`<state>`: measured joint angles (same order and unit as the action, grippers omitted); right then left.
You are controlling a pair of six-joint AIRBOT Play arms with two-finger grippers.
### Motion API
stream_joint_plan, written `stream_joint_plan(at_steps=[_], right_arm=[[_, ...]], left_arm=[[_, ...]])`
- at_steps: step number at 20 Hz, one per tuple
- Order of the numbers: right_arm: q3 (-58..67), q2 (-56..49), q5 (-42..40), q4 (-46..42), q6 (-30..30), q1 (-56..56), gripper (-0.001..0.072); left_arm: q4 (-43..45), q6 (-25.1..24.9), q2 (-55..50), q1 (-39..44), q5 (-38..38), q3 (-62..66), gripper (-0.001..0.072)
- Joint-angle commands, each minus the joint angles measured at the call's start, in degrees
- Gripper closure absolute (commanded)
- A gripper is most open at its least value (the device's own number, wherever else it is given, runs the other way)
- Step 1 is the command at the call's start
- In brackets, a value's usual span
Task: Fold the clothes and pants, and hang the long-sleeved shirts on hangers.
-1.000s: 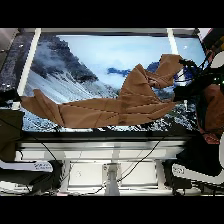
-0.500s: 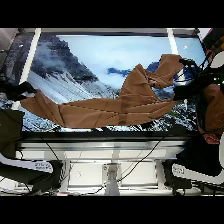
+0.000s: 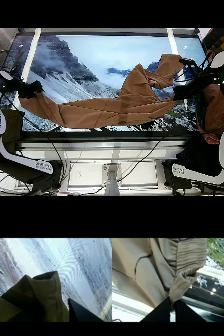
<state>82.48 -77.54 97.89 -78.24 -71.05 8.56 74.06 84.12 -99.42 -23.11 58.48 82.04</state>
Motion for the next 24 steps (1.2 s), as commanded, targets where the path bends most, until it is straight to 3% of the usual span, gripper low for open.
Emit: stream_joint_plan(at_steps=[1, 2, 5, 9, 12, 15, 18, 20, 24], right_arm=[[0.02, 0.02, -0.04, 0.02, -0.04, -0.04, 0.0683], [0.02, 0.02, -0.04, 0.04, -0.33, -0.04, 0.0683], [0.02, 0.02, -2.27, 0.24, -2.05, -0.04, 0.0683], [0.04, 0.02, -13.22, 0.22, -6.12, -0.04, 0.0683], [0.35, 0.02, -19.56, 0.22, -6.69, -0.04, 0.0683], [3.58, 0.02, -24.61, 0.20, -8.02, -0.04, 0.0683], [9.53, 0.02, -24.48, -0.68, -8.02, -0.02, 0.0683], [13.18, 0.02, -20.20, -3.02, -8.20, -0.02, 0.0683], [14.36, -0.22, -6.34, -6.10, -9.29, -0.04, 0.0683]], left_arm=[[-0.07, 0.76, -0.26, 0.26, -2.34, 0.04, 0.0623], [-0.57, 0.74, -0.22, 0.26, -2.78, 0.07, 0.0684], [-6.05, 0.76, 0.37, 0.26, -6.60, 0.15, 0.0684], [-18.69, 0.74, 2.14, 0.26, -11.76, 4.26, 0.0685], [-25.33, 0.76, 4.33, 0.24, -17.20, 10.82, 0.0686], [-28.30, 0.74, 5.25, 0.17, -16.92, 21.24, 0.0686], [-27.23, 0.33, 6.56, -0.26, -11.98, 29.38, 0.0686], [-23.32, 0.35, 8.63, -1.75, -6.56, 31.10, 0.0686], [0.85, 0.61, 12.66, -6.93, 13.81, 31.08, 0.0686]])
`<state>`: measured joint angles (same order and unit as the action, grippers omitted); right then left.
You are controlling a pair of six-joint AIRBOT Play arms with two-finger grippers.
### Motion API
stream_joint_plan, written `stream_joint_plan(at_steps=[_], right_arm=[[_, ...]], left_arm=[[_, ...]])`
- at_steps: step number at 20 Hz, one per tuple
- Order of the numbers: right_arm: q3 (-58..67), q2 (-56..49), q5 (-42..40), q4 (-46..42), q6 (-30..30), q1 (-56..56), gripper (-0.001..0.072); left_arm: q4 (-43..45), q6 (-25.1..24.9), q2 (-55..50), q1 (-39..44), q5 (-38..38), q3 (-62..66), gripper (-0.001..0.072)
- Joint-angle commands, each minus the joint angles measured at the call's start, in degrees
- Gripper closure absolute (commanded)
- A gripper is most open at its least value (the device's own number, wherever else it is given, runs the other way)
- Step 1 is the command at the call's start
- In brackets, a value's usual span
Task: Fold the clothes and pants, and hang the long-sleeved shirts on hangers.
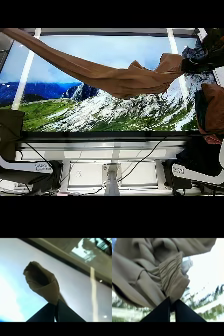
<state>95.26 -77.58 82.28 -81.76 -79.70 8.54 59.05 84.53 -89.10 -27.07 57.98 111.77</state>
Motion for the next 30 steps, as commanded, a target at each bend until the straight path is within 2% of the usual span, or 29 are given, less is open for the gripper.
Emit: stream_joint_plan(at_steps=[1, 3, 5, 8, 12, 17, 22, 26, 30], right_arm=[[1.14, -0.15, 12.20, -3.02, -0.61, -0.02, 0.0683], [-0.55, -0.15, 15.93, -3.56, -0.61, -0.02, 0.0683], [-4.31, -0.15, 15.98, -5.07, -0.66, -0.02, 0.0684], [-11.93, -0.02, 18.84, -9.01, -0.81, -0.02, 0.0683], [-19.61, -0.02, 20.37, -9.55, -0.79, -0.02, 0.0683], [-30.40, -0.02, 20.90, -9.57, -0.07, -0.02, 0.0683], [-35.23, -0.02, 20.98, -9.66, 1.40, -0.02, 0.0683], [-35.21, -0.02, 19.69, -9.64, 1.40, -0.02, 0.0683], [-35.21, -0.02, 17.09, -9.60, 1.36, -0.02, 0.0683]], left_arm=[[22.53, 0.26, 2.43, -4.42, 20.74, 1.33, 0.0686], [29.75, 0.83, 2.05, -6.95, 29.77, -1.05, 0.0685], [28.79, 3.76, 2.05, -9.62, 31.61, -7.63, 0.0686], [31.85, 3.54, 2.08, -10.64, 34.42, -17.55, 0.0685], [32.09, 1.38, 2.05, -10.62, 37.27, -26.03, 0.0686], [44.41, 2.64, 2.08, -10.64, 42.73, -28.28, 0.0687], [51.63, 2.64, 2.05, -10.64, 48.02, -28.28, 0.0689], [53.51, 2.49, 2.05, -10.64, 48.15, -29.64, 0.0688], [54.84, 2.47, 2.05, -10.64, 47.28, -36.74, 0.0688]])
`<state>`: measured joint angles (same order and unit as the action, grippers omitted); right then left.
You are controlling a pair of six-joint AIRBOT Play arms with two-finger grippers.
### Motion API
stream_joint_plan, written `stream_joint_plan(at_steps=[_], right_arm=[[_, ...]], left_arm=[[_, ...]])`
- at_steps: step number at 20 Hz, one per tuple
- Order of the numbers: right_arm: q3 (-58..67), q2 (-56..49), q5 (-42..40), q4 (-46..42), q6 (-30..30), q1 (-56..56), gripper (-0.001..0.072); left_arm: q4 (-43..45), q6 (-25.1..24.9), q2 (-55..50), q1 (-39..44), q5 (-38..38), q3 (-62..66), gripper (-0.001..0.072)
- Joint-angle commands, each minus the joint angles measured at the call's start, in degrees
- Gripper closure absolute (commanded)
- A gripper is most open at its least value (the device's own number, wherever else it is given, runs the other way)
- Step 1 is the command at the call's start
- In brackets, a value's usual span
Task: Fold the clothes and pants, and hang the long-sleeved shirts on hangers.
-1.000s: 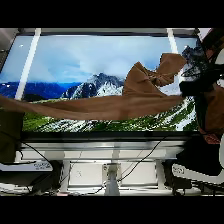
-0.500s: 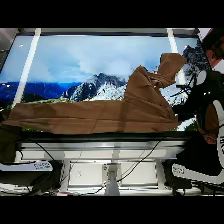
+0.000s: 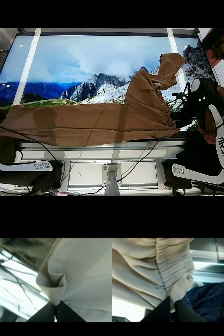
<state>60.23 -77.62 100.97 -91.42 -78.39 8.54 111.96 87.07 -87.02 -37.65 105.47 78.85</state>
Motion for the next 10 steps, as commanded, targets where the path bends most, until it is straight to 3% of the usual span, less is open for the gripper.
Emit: stream_joint_plan(at_steps=[1, 7, 8, 10], right_arm=[[-0.17, 0.00, -1.57, 0.04, 0.04, -0.02, 0.0683], [-0.17, 0.00, -0.33, 0.04, 0.04, -0.02, 0.0662], [-0.17, 0.02, -0.81, 0.04, 0.02, -0.02, 0.0527], [-0.17, 0.02, -1.57, 0.02, 0.04, -0.02, 0.0183]], left_arm=[[2.29, -0.07, -0.04, -0.07, -0.52, -5.33, 0.0687], [3.54, -1.57, -0.07, -0.07, -1.62, -7.80, 0.0671], [3.54, -1.60, -0.07, -0.07, -1.88, -7.80, 0.0583], [3.58, -1.60, -0.07, -0.07, -2.05, -7.80, 0.0092]])
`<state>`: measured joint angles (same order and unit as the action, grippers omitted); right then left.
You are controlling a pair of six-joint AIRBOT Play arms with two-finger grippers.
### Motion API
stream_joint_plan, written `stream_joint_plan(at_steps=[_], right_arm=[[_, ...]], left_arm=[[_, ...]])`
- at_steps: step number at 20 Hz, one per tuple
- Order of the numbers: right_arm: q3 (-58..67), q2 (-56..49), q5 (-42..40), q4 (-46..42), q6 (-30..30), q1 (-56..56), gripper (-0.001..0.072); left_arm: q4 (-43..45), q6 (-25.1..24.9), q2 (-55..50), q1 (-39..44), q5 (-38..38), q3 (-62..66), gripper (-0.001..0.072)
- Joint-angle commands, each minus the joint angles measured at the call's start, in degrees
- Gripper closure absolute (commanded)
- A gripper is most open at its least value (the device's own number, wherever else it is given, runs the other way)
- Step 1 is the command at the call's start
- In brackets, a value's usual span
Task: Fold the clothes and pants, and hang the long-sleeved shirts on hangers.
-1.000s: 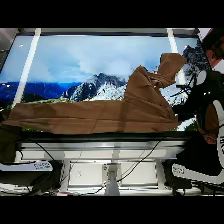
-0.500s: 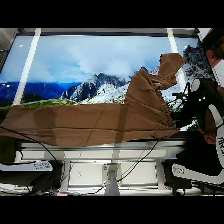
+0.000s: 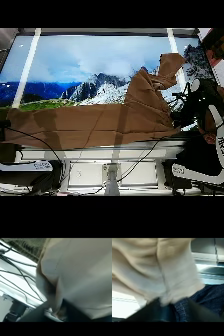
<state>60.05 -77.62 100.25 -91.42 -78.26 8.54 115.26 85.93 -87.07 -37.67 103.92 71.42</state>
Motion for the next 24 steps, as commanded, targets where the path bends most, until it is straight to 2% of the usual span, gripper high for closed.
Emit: stream_joint_plan(at_steps=[1, 5, 6, 7, 8, 11, 14, 16, 18, 21, 24], right_arm=[[0.00, 0.02, -0.85, -0.09, -0.09, -0.02, 0.0140], [0.22, 0.02, -3.02, -0.48, -0.07, -0.02, 0.0142], [0.70, 0.02, -4.07, -0.52, -0.07, -0.02, 0.0143], [1.60, 0.02, -4.98, -0.57, -0.07, -0.02, 0.0144], [3.08, 0.02, -5.92, -0.63, -0.07, -0.02, 0.0144], [9.70, 0.02, -11.23, -1.62, -0.11, -0.02, 0.0145], [16.44, 0.02, -23.39, -1.81, -1.57, -0.02, 0.0154], [18.86, 0.00, -36.04, -1.81, -7.48, -0.02, 0.0166], [19.45, -0.13, -44.46, -1.79, -11.43, -0.02, 0.0166], [19.50, -2.03, -51.39, -1.81, -15.10, 0.15, 0.0166], [22.99, -8.33, -52.57, -1.25, -19.52, 1.90, 0.0166]], left_arm=[[0.46, -0.46, -0.02, -0.04, -0.66, -0.37, 0.0011], [1.66, -0.42, 0.00, -0.02, -0.90, 0.04, 0.0019], [2.91, -0.35, 0.00, 0.11, -0.83, 1.05, 0.0086], [3.69, 0.28, 0.02, 0.26, -0.87, 3.06, 0.0193], [3.65, 1.18, 0.02, 0.52, -1.07, 5.66, 0.0225], [2.51, 2.84, 0.02, 2.80, -2.67, 15.54, 0.0225], [-2.05, 3.74, 0.02, 7.34, -7.65, 23.61, 0.0225], [-7.08, 3.69, 0.02, 11.41, -12.26, 26.10, 0.0225], [-12.04, 3.69, 0.00, 16.24, -17.53, 26.29, 0.0225], [-18.60, 3.67, 0.00, 24.35, -25.16, 26.29, 0.0225], [-19.50, 3.65, 0.00, 32.85, -30.60, 26.29, 0.0225]])
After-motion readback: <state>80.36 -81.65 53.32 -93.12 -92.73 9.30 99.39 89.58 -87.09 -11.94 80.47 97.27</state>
